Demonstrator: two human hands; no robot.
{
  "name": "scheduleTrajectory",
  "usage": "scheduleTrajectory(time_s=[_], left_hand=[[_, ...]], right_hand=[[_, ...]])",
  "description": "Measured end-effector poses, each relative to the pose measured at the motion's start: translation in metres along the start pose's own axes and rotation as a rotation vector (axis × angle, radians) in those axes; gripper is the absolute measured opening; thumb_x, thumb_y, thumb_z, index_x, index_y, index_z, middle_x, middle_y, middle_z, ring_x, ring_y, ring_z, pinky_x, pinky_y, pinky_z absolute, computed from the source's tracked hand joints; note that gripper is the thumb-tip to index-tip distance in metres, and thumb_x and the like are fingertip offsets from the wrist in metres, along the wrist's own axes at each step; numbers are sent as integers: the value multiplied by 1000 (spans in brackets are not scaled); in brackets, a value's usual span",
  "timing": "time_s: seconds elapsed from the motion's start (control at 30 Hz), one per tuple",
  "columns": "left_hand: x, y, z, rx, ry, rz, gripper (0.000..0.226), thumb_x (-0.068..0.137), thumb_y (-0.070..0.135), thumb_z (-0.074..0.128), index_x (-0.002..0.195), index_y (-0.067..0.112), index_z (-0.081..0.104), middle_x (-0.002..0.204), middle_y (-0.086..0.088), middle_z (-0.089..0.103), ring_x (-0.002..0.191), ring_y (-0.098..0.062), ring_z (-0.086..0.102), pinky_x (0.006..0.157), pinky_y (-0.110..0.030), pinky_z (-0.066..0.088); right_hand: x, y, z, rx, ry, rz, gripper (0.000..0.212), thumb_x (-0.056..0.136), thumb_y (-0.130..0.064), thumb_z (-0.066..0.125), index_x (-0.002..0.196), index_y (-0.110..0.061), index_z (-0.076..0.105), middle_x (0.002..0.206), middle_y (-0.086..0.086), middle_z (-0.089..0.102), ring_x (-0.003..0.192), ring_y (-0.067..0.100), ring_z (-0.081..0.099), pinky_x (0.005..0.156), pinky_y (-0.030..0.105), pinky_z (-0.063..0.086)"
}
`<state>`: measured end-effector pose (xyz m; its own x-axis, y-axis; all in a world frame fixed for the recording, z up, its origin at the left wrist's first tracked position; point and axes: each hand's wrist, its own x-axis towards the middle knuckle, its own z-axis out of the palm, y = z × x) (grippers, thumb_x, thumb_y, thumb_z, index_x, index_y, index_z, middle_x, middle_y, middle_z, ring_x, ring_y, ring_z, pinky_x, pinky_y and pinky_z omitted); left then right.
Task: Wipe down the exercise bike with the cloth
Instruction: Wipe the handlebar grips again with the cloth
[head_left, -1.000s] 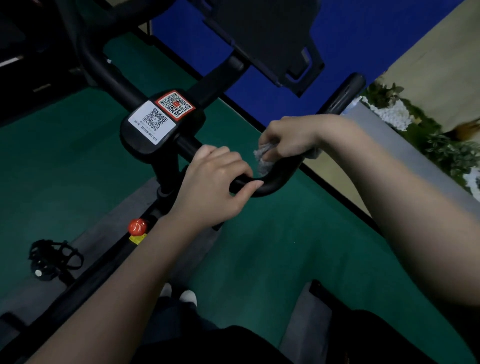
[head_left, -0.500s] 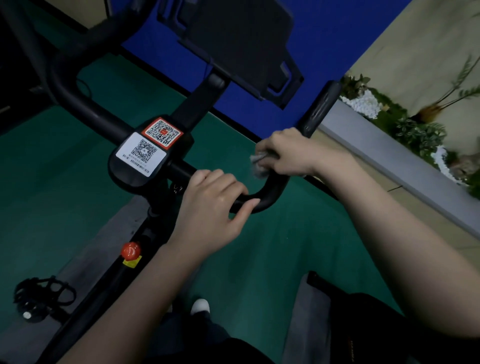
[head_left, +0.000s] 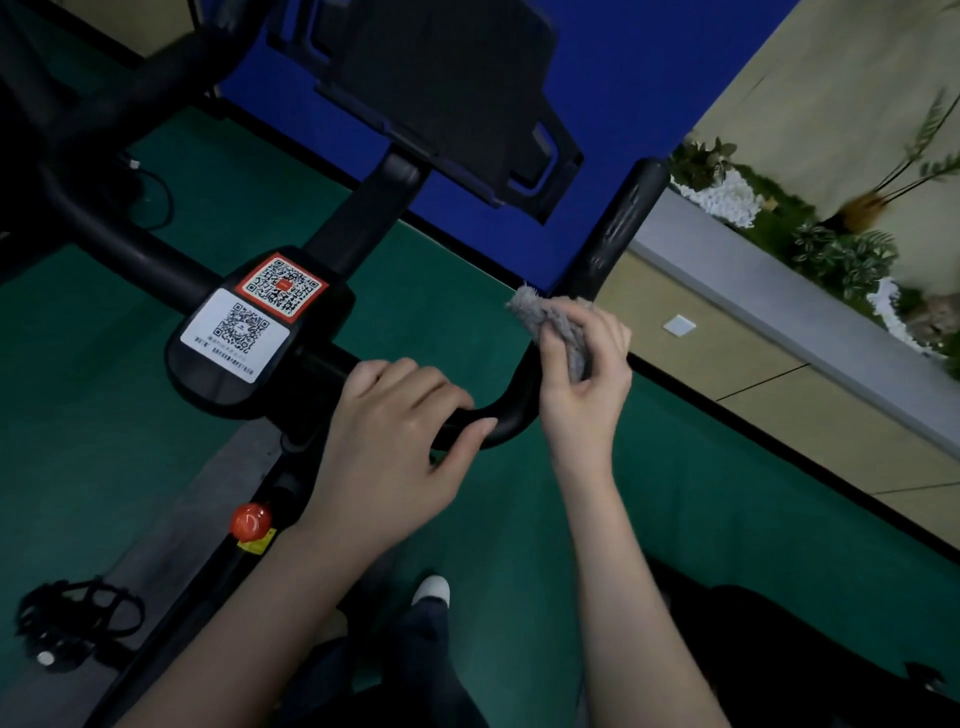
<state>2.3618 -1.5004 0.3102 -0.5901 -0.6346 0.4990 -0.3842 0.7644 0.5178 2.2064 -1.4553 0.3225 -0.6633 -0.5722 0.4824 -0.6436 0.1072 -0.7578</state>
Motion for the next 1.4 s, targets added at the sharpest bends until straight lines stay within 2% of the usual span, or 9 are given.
scheduleTrajectory(time_s=[0.1,0.3,0.5,0.63,0.77,0.93,1.13,1.3,1.4], left_hand=[[0,2,-1,8,-13,-8,30,91,39,54,81,15,70,78,6,63,74,-18,58,83,-29,33],[3,5,-5,31,-47,14,31,92,36,52,84,13,71,80,5,64,75,-19,58,83,-32,37],[24,28,6,69,-30,-59,32,92,34,53,105,11,71,87,-1,64,78,-22,59,71,-39,47],[34,42,19,52,-74,-110,37,92,38,50,112,13,68,89,0,64,76,-21,61,63,-36,51],[34,43,23,104,-77,-141,36,89,42,51,112,19,67,89,6,64,64,-15,62,48,-24,41],[34,42,26,121,-47,-133,33,89,42,53,112,23,66,90,10,62,58,-11,60,48,-18,32],[34,43,26,132,-37,-128,32,89,41,56,111,22,68,92,11,63,60,-9,60,50,-15,30],[33,42,27,140,-21,-132,31,89,42,56,111,23,68,91,11,63,58,-11,61,48,-17,35],[33,42,28,143,-14,-126,30,89,41,57,111,23,68,92,11,63,58,-12,62,47,-19,38]], right_hand=[[-4,1,-2,49,21,15,18,87,2,58,99,-7,68,101,0,61,106,22,51,95,22,39],[20,4,4,173,109,149,17,89,5,56,100,-3,65,106,15,57,107,30,53,96,32,43],[-9,0,8,432,223,310,24,94,-3,54,104,-24,60,118,19,57,115,28,56,101,35,46],[3,-2,10,540,315,423,23,95,-1,53,106,-20,59,114,14,61,106,19,60,93,26,49],[-27,-5,11,605,316,536,21,97,-10,53,115,-18,58,115,7,65,108,19,63,92,29,51],[-29,-2,14,734,302,790,23,98,-20,52,119,-12,56,116,18,65,110,35,61,99,52,47],[-3,9,12,1070,220,1086,25,98,-25,53,118,-12,61,111,17,68,98,30,66,94,46,51],[-9,9,10,1145,164,1137,22,97,-25,53,113,-13,61,98,12,69,91,26,67,82,39,55],[6,13,7,1142,158,1152,21,98,-20,51,116,-11,57,105,15,65,94,26,63,83,41,54]])
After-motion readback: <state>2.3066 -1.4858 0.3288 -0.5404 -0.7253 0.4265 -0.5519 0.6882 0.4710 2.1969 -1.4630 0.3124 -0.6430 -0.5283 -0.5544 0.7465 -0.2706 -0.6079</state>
